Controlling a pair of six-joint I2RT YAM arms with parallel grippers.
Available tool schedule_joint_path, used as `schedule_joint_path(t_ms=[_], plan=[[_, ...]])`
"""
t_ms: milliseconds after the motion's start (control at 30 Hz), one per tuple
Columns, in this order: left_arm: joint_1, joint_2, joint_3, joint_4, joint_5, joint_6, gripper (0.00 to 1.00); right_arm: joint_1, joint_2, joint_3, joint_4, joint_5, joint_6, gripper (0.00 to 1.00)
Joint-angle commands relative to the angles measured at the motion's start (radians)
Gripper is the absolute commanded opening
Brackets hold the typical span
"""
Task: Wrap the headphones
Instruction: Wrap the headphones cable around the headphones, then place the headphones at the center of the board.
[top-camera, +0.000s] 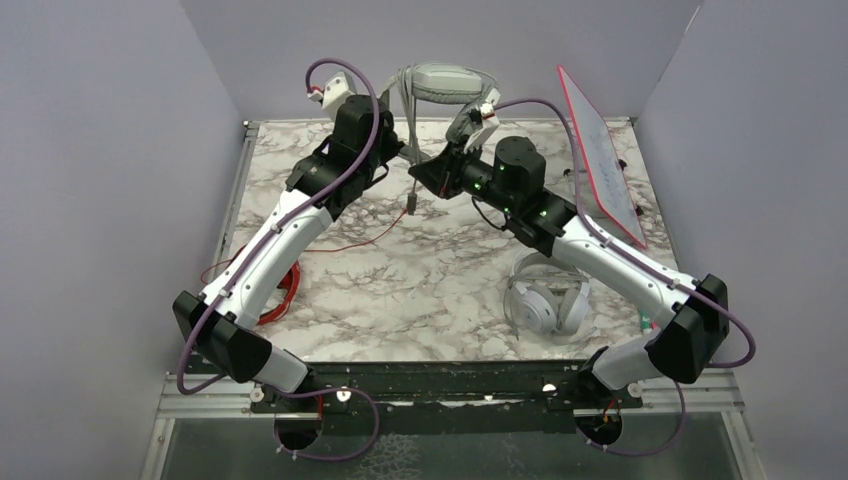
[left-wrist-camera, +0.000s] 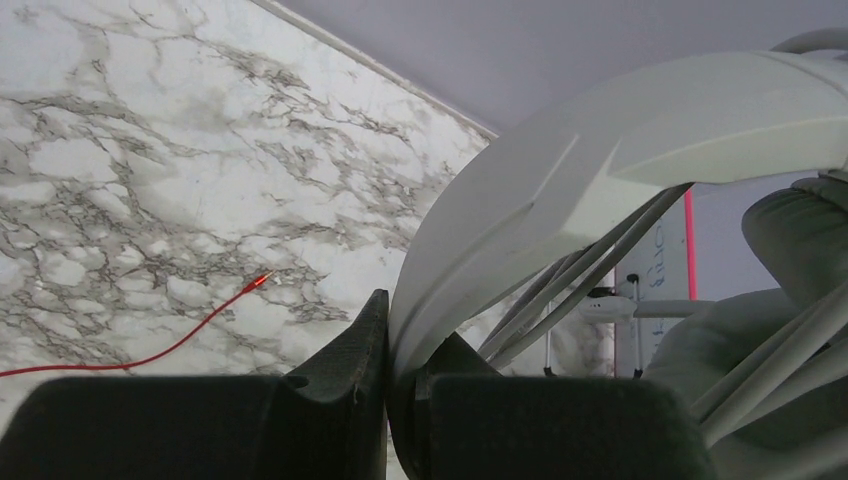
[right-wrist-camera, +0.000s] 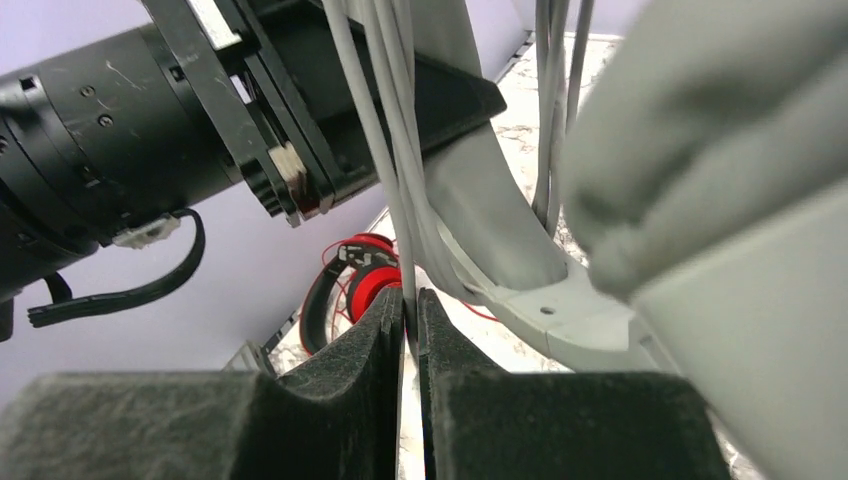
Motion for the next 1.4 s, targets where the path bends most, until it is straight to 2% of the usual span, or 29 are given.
schedule_joint_path(t_ms=[0, 333, 533, 633, 733, 900, 1033, 1200, 1367], plan=[[0.001, -0.068, 0.010, 0.136, -0.020, -0.077, 0.00, 0.006, -0.032, -0.027, -0.035, 0.003, -0.029, 0.15], [0.001, -0.088, -0.003, 0.134, -0.031, -0.069, 0.00, 0.006, -0.067, -0.077, -0.054, 0.031, -0.061, 0.26], [0.001, -0.091, -0.003, 0.108, -0.055, -0.041, 0.00, 0.006, -0.081, -0.071, -0.068, -0.001, -0.084, 0.38], [0.001, -0.095, -0.011, 0.105, -0.063, -0.047, 0.00, 0.006, -0.066, -0.073, -0.051, -0.018, -0.087, 0.48], [0.001, -0.091, -0.001, 0.103, -0.051, -0.045, 0.00, 0.006, -0.049, -0.080, -0.011, -0.088, -0.110, 0.54], [0.001, -0.093, 0.003, 0.097, -0.048, -0.061, 0.00, 0.033, -0.053, -0.162, 0.145, -0.086, -0.158, 0.64], [0.001, -0.088, 0.008, 0.094, -0.042, -0.062, 0.00, 0.096, -0.070, -0.254, 0.284, 0.082, -0.241, 0.67], [0.001, -0.087, 0.011, 0.089, -0.036, -0.062, 0.00, 0.119, -0.069, -0.356, 0.482, 0.177, -0.279, 0.69], [0.001, -0.090, 0.010, 0.085, -0.036, -0.061, 0.00, 0.125, -0.037, -0.384, 0.613, 0.226, -0.293, 0.70]])
